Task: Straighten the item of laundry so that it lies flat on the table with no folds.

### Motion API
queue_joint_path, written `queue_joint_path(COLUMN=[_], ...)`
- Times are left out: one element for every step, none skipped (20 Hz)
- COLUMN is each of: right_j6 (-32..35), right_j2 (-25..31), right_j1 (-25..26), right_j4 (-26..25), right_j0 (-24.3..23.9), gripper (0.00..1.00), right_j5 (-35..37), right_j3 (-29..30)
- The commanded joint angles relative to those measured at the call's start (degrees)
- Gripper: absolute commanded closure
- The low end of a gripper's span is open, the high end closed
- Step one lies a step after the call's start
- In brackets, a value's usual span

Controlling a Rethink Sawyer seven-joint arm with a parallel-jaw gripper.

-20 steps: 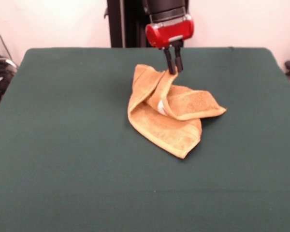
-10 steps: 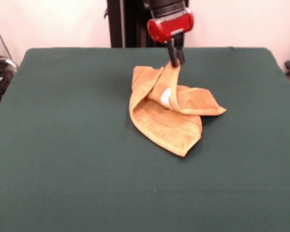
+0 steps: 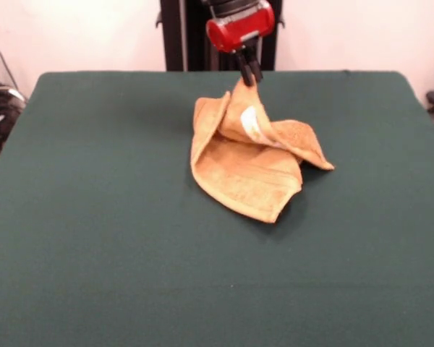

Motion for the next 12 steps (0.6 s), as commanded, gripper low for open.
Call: queue_joint_path(right_j6=[-2.93, -2.32, -1.89, -1.32, -0.93, -0.46, -0.22, 0.09, 0.31, 0.53, 0.62, 0.55], right_j2=[5.97, 5.63, 5.18, 4.45, 3.71, 3.17, 2.89, 2.30, 1.73, 1.17, 0.84, 0.72], right_j1=[0.75, 0.33, 0.06, 0.14, 0.40, 0.48, 0.52, 0.72, 0.86, 1.01, 1.12, 1.05], right_j4=[-5.04, -5.16, -5.41, -6.00, -6.70, -7.33, -7.85, -8.45, -9.09, -9.73, -10.35, -10.86], right_j0=[1.33, 1.83, 2.29, 2.84, 3.30, 3.62, 3.80, 4.16, 4.42, 4.68, 4.64, 4.41], gripper=[1.00, 1.00, 1.00, 1.00, 1.00, 1.00, 1.00, 1.00, 1.00, 1.00, 1.00, 1.00], right_j5=[7.70, 7.49, 7.41, 6.85, 6.52, 5.94, 5.67, 5.42, 5.25, 5.08, 4.98, 5.11], right_j3=[5.63, 6.08, 6.44, 6.57, 6.62, 6.92, 7.11, 7.06, 7.13, 7.20, 7.35, 7.76])
